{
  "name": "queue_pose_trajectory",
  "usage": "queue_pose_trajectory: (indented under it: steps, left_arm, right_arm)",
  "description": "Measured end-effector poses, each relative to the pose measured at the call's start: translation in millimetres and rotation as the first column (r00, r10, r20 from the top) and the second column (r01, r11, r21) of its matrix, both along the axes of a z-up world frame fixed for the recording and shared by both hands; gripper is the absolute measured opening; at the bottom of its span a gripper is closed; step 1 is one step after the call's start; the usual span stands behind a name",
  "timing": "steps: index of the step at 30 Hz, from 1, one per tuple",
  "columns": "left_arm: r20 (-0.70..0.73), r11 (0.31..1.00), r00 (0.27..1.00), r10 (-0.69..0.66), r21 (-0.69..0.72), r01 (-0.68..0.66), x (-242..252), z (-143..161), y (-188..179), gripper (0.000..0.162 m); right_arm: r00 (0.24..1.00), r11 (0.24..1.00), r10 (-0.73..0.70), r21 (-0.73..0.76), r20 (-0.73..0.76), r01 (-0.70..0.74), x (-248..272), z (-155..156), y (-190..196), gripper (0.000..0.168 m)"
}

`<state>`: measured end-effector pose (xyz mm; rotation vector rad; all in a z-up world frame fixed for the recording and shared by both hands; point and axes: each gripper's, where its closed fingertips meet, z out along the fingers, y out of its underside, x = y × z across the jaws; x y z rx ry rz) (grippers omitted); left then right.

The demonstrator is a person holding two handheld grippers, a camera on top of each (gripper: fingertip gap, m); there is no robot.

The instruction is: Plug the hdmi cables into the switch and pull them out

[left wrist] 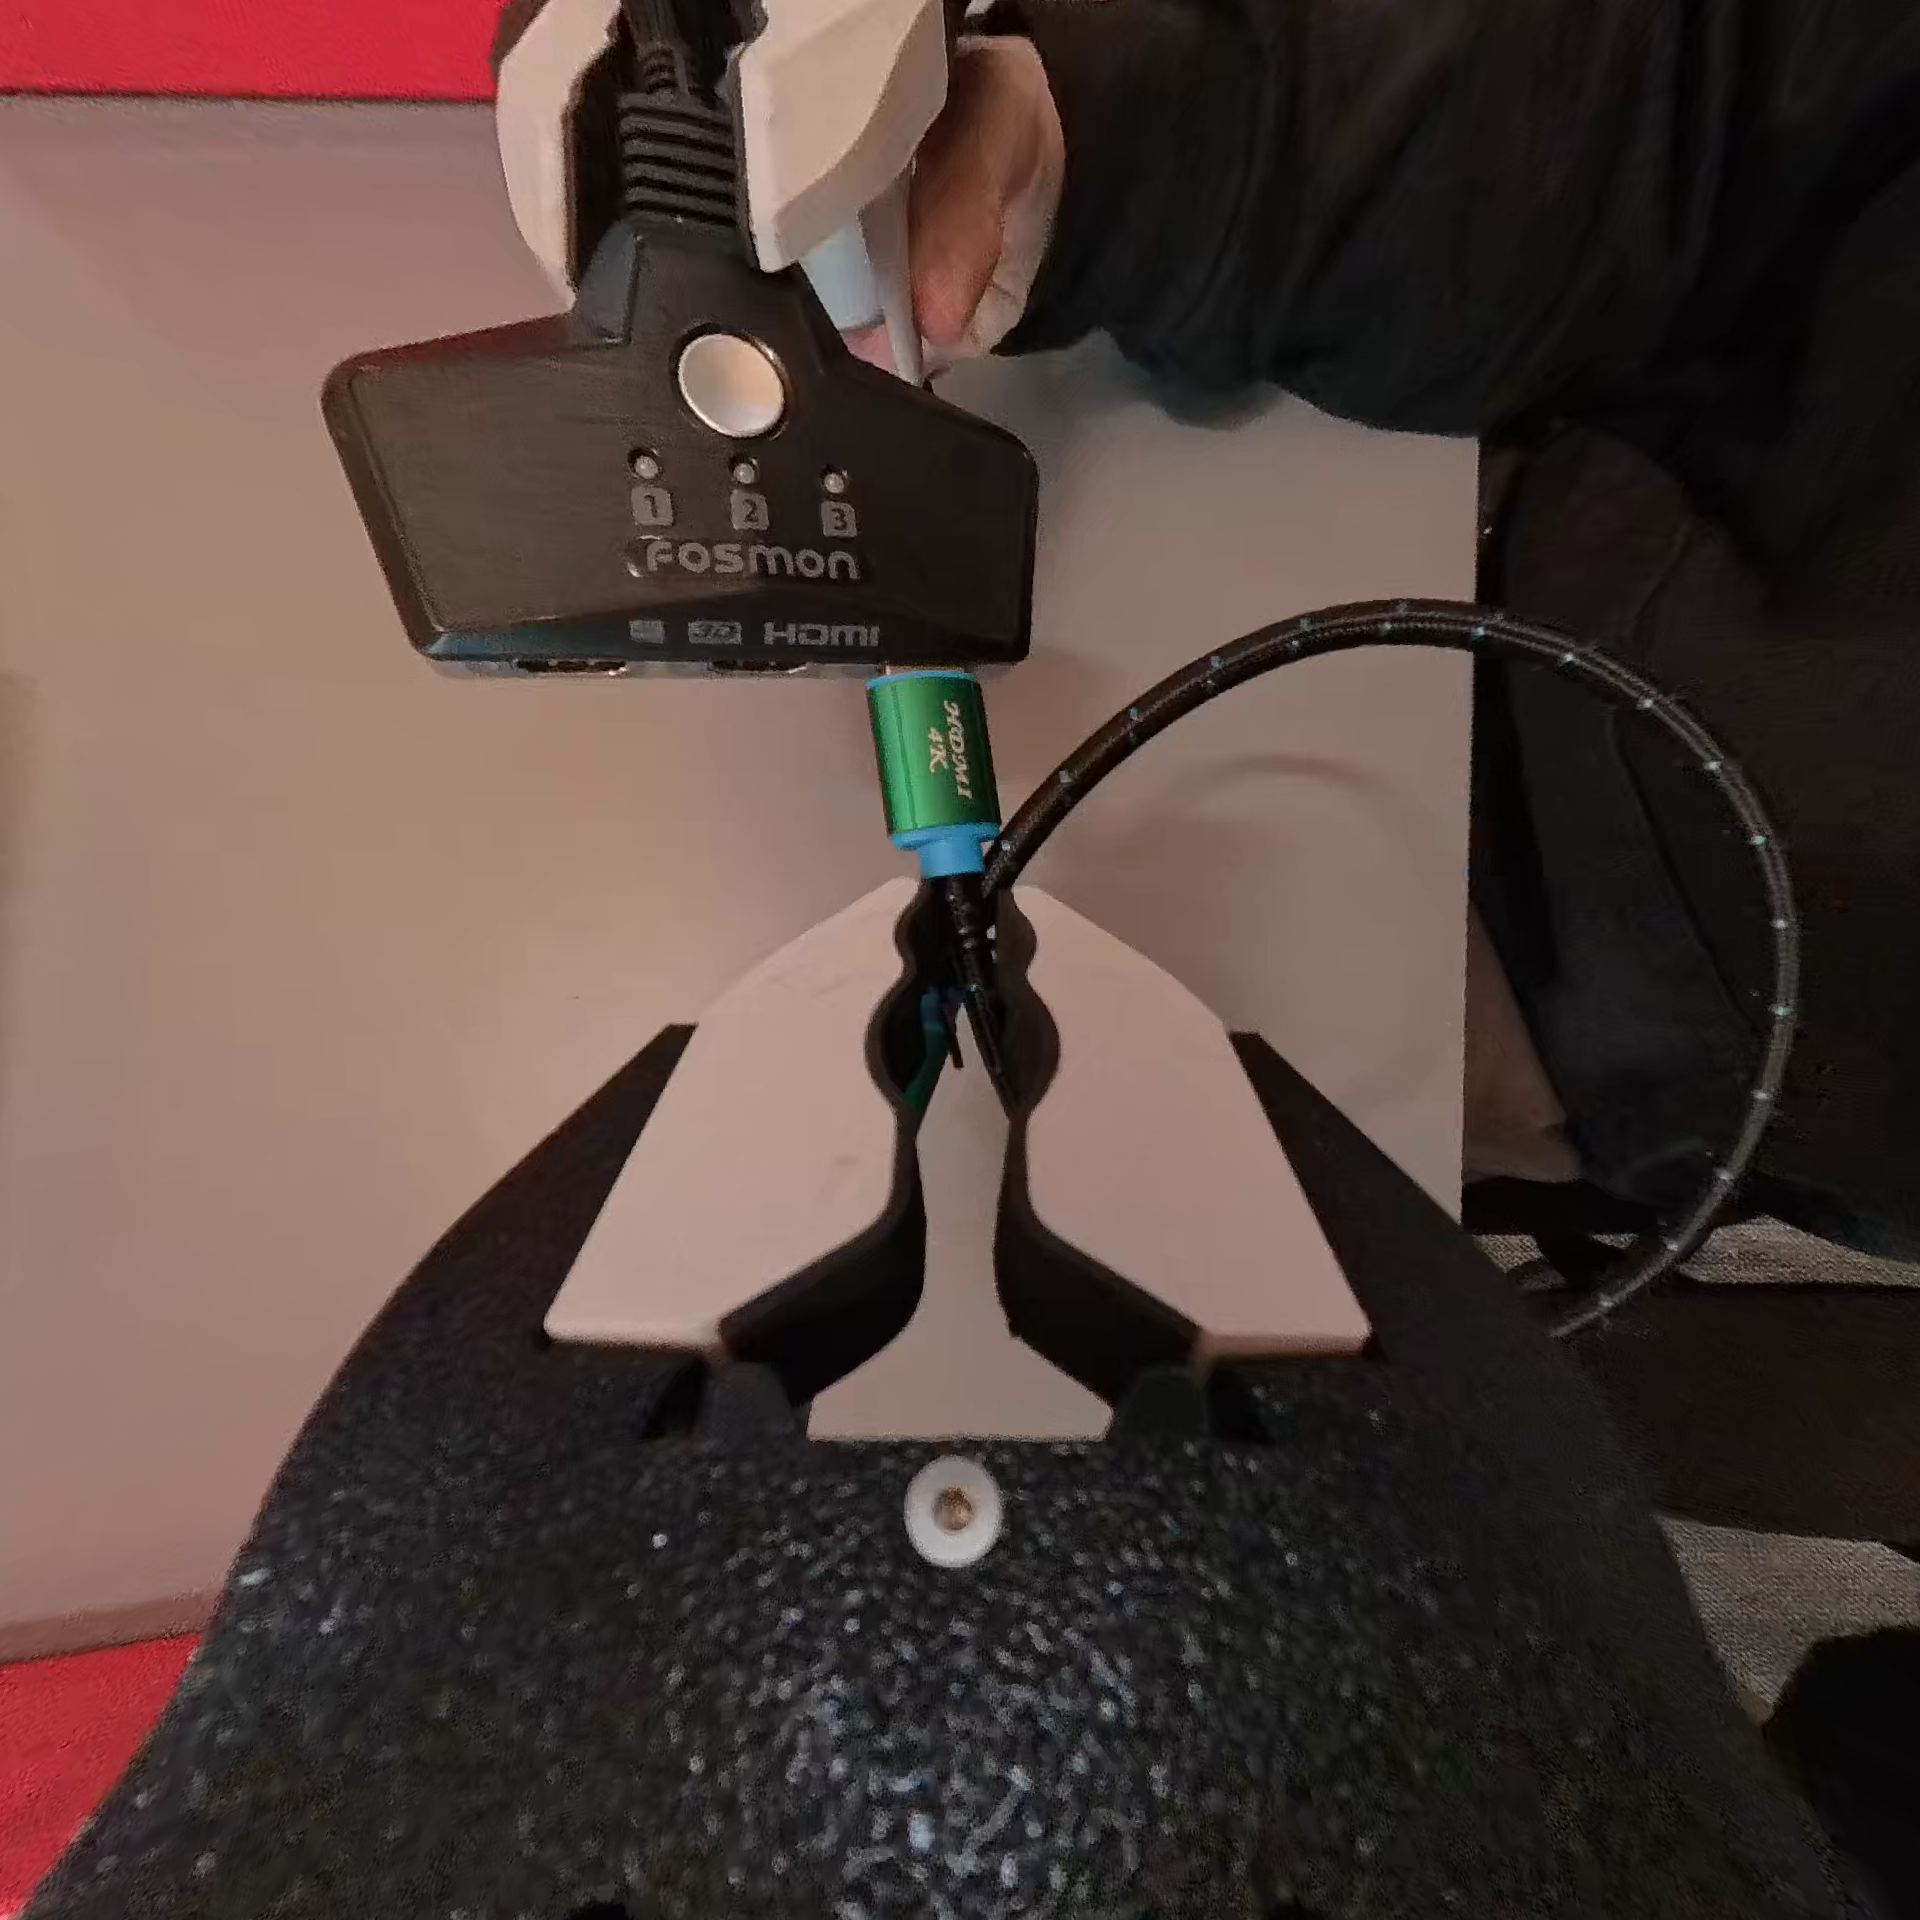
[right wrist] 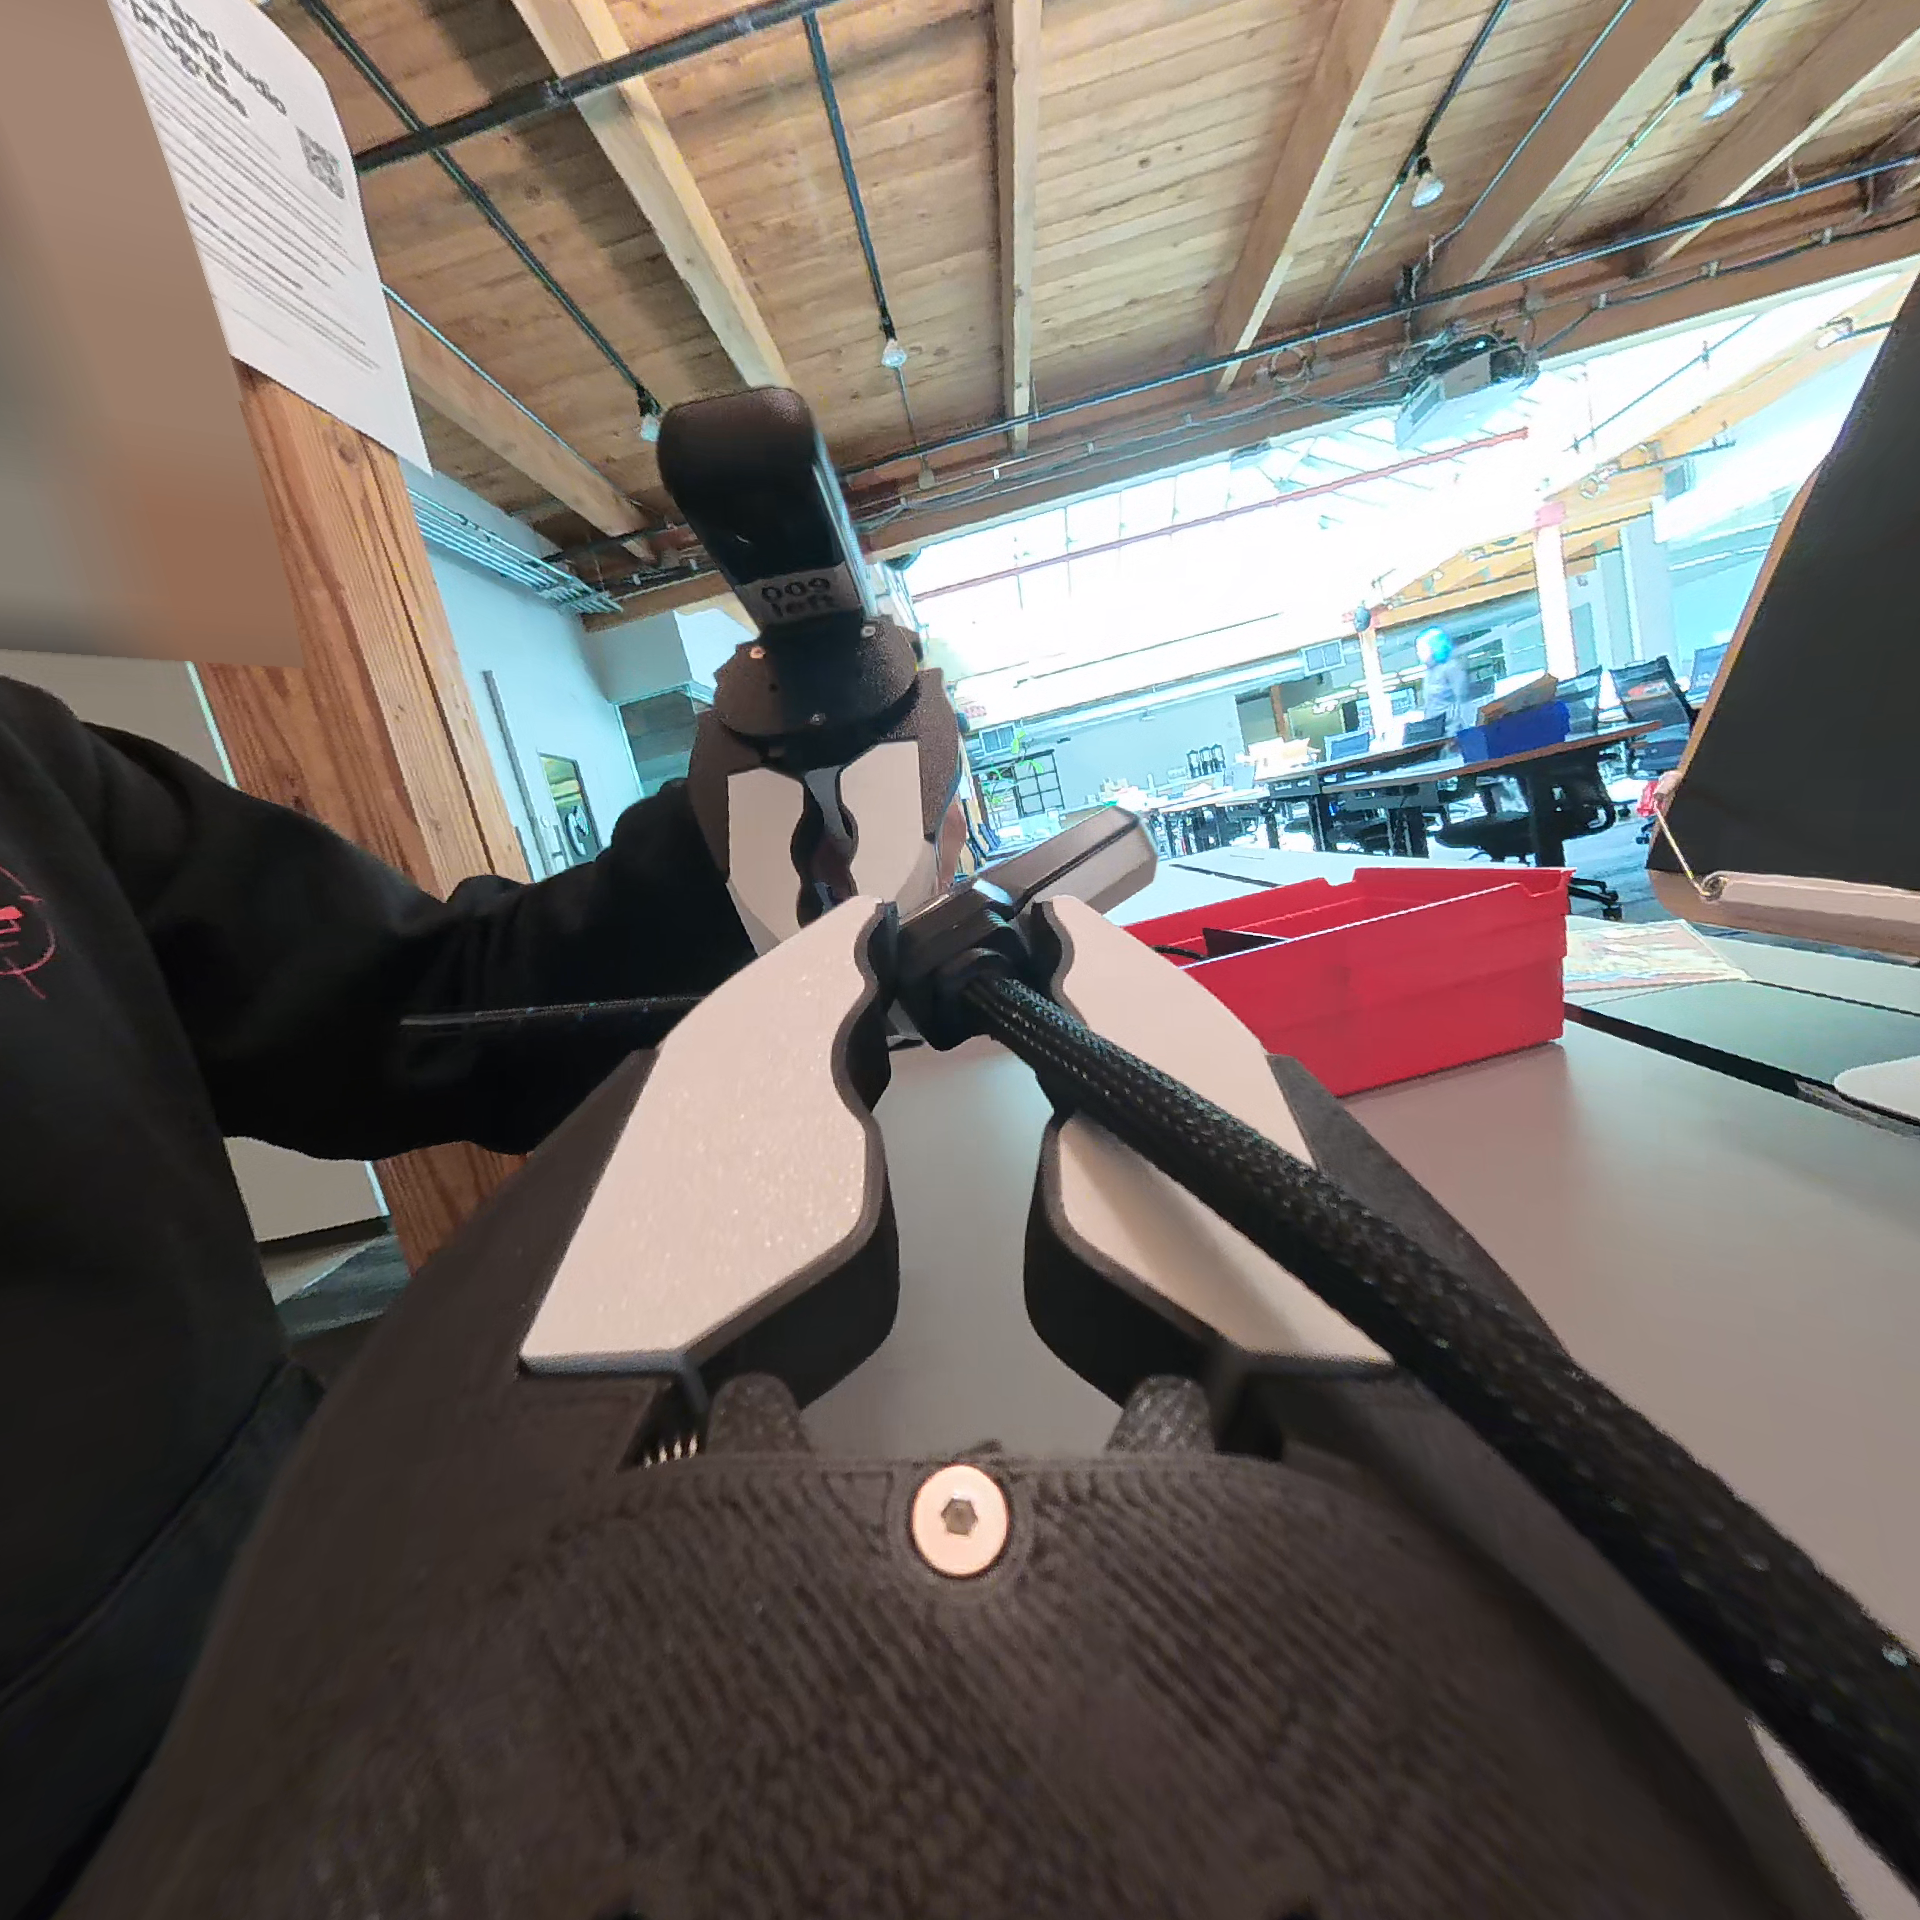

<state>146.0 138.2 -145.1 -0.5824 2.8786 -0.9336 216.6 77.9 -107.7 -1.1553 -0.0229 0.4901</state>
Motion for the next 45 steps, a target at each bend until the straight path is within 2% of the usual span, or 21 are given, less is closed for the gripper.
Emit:
queue_pose_trajectory:
  steps: [3, 9, 13, 15, 17, 20, 22, 24, 25, 27, 29, 31, 33, 38, 41, 44, 45]
  left_arm:
    - [0.058, 1.0, 0.998, 0.01, 0.022, -0.011, 4.5, -6.4, 1.3, 0.009]
    - [0.098, 0.996, 0.995, 0.025, -0.085, -0.017, 6.6, -7.2, -2.1, 0.009]
    - [0.227, 0.961, 0.956, 0.187, -0.244, -0.13, 22.6, 5.7, -4.6, 0.015]
    - [0.216, 0.913, 0.938, 0.269, -0.368, -0.177, 22.9, 17.2, -2.3, 0.017]
    - [0.207, 0.872, 0.908, 0.364, -0.418, -0.255, 24.2, 23.1, 18.7, 0.028]
    - [0.223, 0.816, 0.835, 0.504, -0.44, -0.375, 22.4, 31.8, 76.7, 0.034]
    - [0.22, 0.76, 0.773, 0.595, -0.467, -0.452, 16.2, 41.4, 121.3, 0.036]
    - [0.253, 0.659, 0.612, 0.749, -0.379, -0.65, 15.8, 34.9, 193.8, 0.037]
    - [0.266, 0.573, 0.51, 0.818, -0.293, -0.766, 12.4, 24.0, 236.5, 0.038]
    - [0.23, 0.357, 0.324, 0.918, -0.119, -0.927, -2.4, -3.4, 306.8, 0.04]
    - [0.164, 0.185, 0.18, 0.97, -0.015, -0.983, -12.2, -29.0, 346.2, 0.041]
    - [0.143, 0.088, 0.091, 0.986, 0.024, -0.996, -10.7, -48.7, 364.1, 0.043]
    - [0.148, 0.032, 0.042, 0.988, 0.066, -0.997, -7.2, -66.1, 371.9, 0.047]
    - [0.167, -0.067, -0.041, 0.985, 0.153, -0.986, 5.6, -99.8, 386.2, 0.046]
    - [0.21, -0.1, -0.057, 0.976, 0.199, -0.975, 9.4, -110.1, 394.1, 0.045]
    - [0.271, -0.11, -0.051, 0.961, 0.208, -0.972, 12.3, -113.1, 401.2, 0.029]
    - [0.277, -0.106, -0.048, 0.96, 0.198, -0.974, 13.9, -112.9, 401.2, 0.029]
  right_arm:
    - [1.0, 1.0, -0.018, -0.004, 0.01, 0.018, 1.1, -0.8, 0.1, 0.025]
    - [1.0, 1.0, -0.024, 0.008, 0.016, 0.024, 2.6, 0.9, -2.8, 0.025]
    - [0.997, 0.996, -0.075, 0.043, 0.019, 0.074, 12.7, 9.3, -13.7, 0.025]
    - [0.997, 0.995, -0.08, 0.054, 0.008, 0.08, 16.3, 11.2, -18.5, 0.025]
    - [0.995, 0.994, -0.094, 0.052, 0.017, 0.093, 17.8, 11.0, -20.9, 0.025]
    - [0.995, 0.995, -0.091, 0.034, 0.042, 0.09, 18.2, 7.7, -23.5, 0.025]
    - [0.996, 0.995, -0.086, 0.052, 0.024, 0.084, 20.5, 9.5, -26.6, 0.025]
    - [0.997, 0.996, -0.072, 0.062, 0.014, 0.071, 20.4, 10.1, -27.7, 0.025]
    - [0.998, 0.996, -0.064, 0.065, 0.015, 0.063, 19.3, 10.4, -27.8, 0.025]
    - [0.999, 0.997, -0.051, 0.064, 0.02, 0.05, 16.7, 9.8, -26.1, 0.025]
    - [0.999, 0.998, -0.046, 0.053, 0.027, 0.044, 14.8, 7.7, -23.5, 0.025]
    - [0.998, 0.998, -0.043, 0.044, 0.035, 0.041, 13.5, 5.6, -21.8, 0.024]
    - [0.998, 0.999, -0.041, 0.038, 0.038, 0.039, 13.0, 4.5, -21.1, 0.024]
    - [0.999, 0.999, -0.03, 0.036, 0.038, 0.028, 10.9, 3.0, -20.0, 0.024]
    - [0.999, 0.999, -0.027, 0.025, 0.046, 0.026, 9.8, 0.8, -18.3, 0.025]
    - [0.999, 1.0, -0.02, 0.022, 0.046, 0.019, 8.8, -0.3, -17.4, 0.025]
    - [0.999, 1.0, -0.019, 0.021, 0.046, 0.018, 8.6, -0.4, -17.1, 0.025]
